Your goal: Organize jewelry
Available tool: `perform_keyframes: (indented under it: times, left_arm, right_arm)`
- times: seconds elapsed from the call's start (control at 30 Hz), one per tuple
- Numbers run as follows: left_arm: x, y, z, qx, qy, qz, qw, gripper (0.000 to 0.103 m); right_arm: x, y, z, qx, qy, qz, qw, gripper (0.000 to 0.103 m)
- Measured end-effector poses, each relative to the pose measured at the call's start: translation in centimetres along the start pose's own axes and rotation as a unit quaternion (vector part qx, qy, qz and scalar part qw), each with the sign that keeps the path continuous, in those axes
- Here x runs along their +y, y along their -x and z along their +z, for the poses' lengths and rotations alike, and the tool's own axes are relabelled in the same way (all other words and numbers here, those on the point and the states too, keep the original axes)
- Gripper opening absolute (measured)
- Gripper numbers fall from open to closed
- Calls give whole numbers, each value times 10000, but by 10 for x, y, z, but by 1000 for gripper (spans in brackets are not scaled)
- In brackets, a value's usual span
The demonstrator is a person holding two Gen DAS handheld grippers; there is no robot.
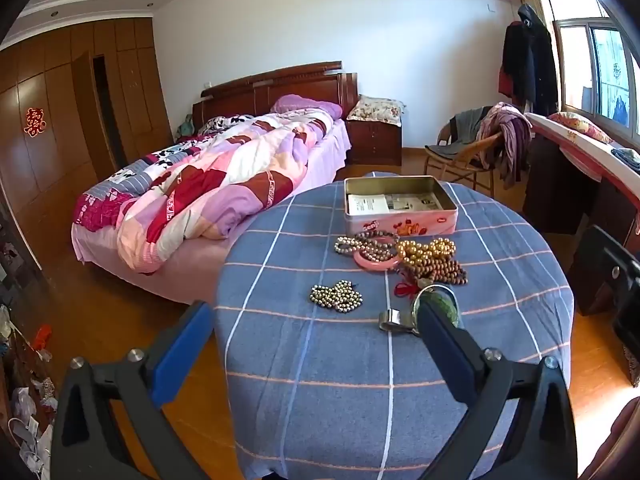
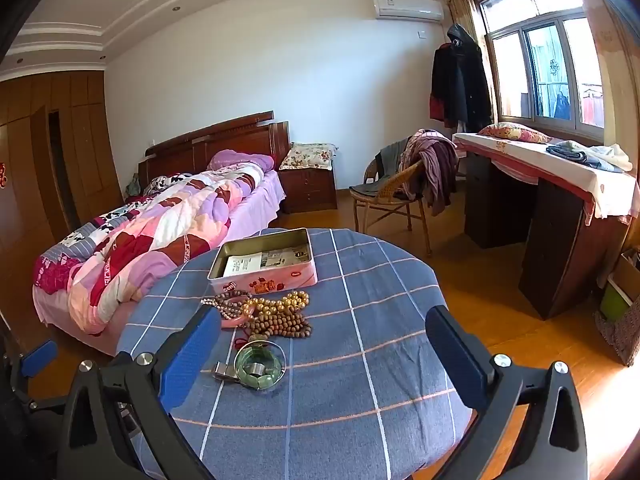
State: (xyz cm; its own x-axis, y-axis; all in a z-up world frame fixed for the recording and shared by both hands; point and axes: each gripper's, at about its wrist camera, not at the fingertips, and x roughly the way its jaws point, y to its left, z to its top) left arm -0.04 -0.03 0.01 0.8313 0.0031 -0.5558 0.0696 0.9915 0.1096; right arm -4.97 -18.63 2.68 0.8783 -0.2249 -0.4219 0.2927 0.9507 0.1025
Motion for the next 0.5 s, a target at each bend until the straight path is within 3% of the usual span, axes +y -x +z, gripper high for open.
perform_keyframes:
  times: [0.5]
  left_arm:
    - [-1,-1,-5,65,32,-242,9997,103]
  right_arm:
    - [-3,-9,-3,171,-44,-75,9998,102]
